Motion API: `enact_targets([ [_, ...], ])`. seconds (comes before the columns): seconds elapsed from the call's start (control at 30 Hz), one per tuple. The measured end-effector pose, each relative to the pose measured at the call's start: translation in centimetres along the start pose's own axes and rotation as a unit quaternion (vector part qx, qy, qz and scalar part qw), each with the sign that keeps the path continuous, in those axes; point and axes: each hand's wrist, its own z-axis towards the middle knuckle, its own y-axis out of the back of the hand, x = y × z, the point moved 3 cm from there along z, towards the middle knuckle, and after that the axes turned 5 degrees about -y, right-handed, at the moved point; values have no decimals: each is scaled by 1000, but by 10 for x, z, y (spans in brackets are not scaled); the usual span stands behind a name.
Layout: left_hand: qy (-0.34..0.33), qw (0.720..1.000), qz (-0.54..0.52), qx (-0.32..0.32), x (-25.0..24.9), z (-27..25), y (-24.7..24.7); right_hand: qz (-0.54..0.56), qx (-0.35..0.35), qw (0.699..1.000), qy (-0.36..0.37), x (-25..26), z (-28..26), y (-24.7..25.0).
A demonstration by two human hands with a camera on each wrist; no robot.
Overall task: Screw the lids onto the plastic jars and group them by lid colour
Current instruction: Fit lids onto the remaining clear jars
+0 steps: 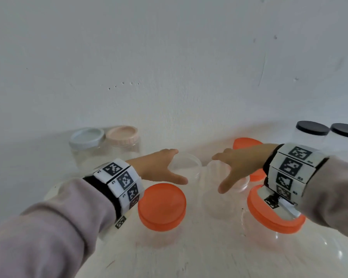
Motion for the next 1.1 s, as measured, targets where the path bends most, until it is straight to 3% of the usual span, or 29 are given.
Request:
enact_targets([
  [0.1, 13, 999, 31, 39, -6, 11, -1, -11, 1, 1000, 3, 2, 3, 0],
  [0.43, 64, 992, 96, 41, -3, 33, 8, -32, -14, 999, 11, 9, 30, 20],
  [1.1, 175, 977, 69, -101, 41, 67, 35, 33, -102, 994, 19, 39, 102, 57],
])
